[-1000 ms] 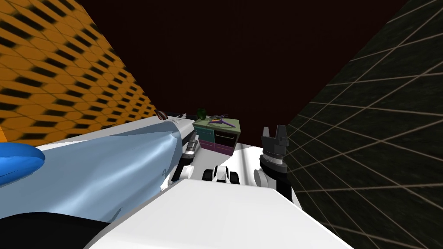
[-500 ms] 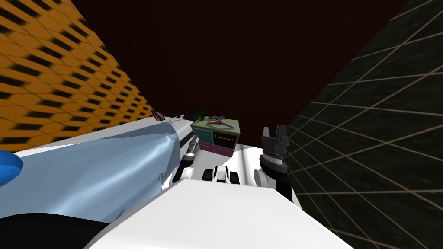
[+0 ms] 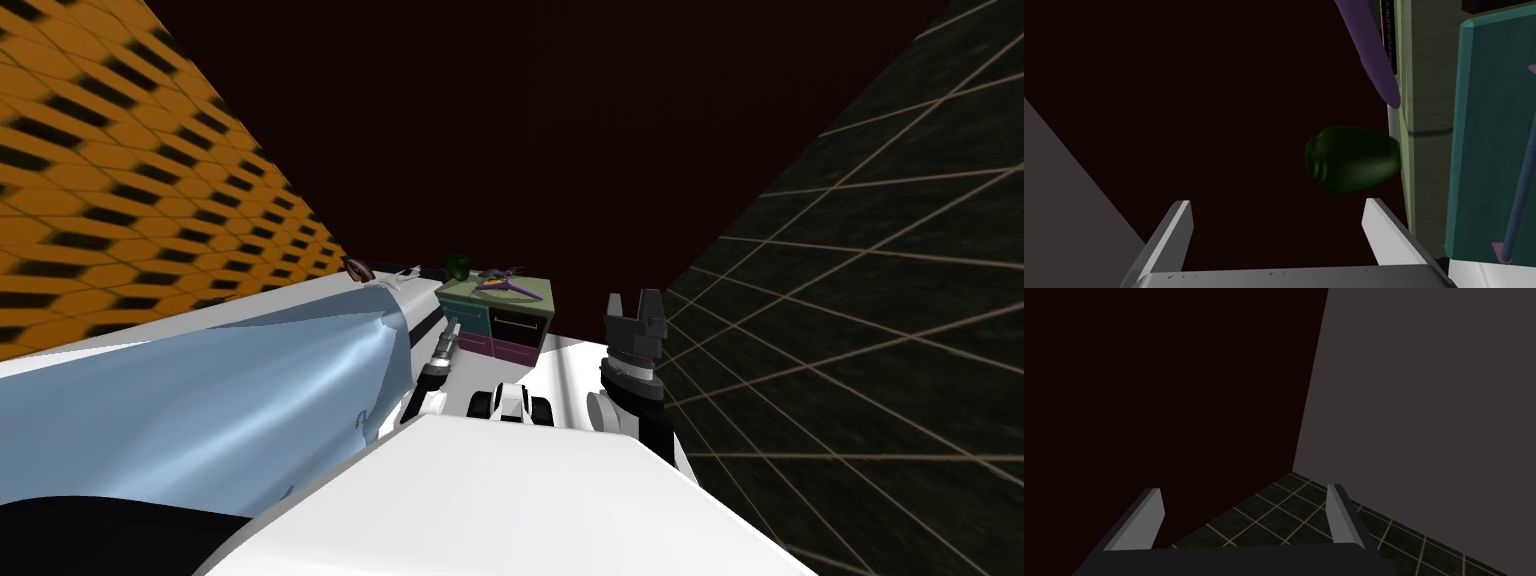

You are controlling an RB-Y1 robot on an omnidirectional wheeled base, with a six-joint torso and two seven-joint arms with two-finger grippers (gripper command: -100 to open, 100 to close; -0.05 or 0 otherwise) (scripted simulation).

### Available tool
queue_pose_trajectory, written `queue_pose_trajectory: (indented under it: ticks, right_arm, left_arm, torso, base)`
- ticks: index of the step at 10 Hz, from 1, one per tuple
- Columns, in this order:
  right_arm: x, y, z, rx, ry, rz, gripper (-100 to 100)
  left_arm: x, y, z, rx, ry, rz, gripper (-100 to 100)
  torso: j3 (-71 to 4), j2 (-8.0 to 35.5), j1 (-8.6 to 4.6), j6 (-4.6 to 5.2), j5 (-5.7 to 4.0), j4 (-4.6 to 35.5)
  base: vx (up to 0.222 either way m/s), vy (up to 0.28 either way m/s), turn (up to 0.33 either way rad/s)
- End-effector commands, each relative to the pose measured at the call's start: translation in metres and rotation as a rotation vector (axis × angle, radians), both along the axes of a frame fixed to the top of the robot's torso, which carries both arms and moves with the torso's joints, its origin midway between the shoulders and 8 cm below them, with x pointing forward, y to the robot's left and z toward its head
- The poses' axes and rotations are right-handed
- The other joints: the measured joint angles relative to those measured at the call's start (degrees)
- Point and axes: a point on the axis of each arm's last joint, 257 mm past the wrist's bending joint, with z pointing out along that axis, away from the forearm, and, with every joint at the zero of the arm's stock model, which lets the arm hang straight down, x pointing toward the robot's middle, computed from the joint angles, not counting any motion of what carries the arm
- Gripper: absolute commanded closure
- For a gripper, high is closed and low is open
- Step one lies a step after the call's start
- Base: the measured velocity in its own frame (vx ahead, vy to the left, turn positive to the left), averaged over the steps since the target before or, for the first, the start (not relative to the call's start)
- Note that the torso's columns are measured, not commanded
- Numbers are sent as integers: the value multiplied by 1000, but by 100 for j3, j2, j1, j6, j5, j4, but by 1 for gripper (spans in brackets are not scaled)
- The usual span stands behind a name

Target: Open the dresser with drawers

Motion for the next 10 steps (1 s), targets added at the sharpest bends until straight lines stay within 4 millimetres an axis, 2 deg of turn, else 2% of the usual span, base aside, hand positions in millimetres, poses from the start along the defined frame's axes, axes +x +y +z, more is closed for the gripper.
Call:
queue_pose_trajectory:
  ticks: [1,9,10]
  right_arm:
    - [0,0,0,0,0,0,0]
    - [0,0,0,0,0,0,0]
    - [0,0,0,0,0,0,0]
  left_arm:
    - [-1,3,-20,4,25,0,-100]
    - [-12,10,-79,9,91,0,-100]
    - [-13,8,-81,7,80,-5,-100]
  torso:
    - [-2,-4,0,1,0,0]
    - [-1,-4,-6,1,-1,0]
    - [0,0,1,-1,0,0]
  base:
    - [65,-7,-20]
    - [76,-14,-27]
    - [73,-2,-37]
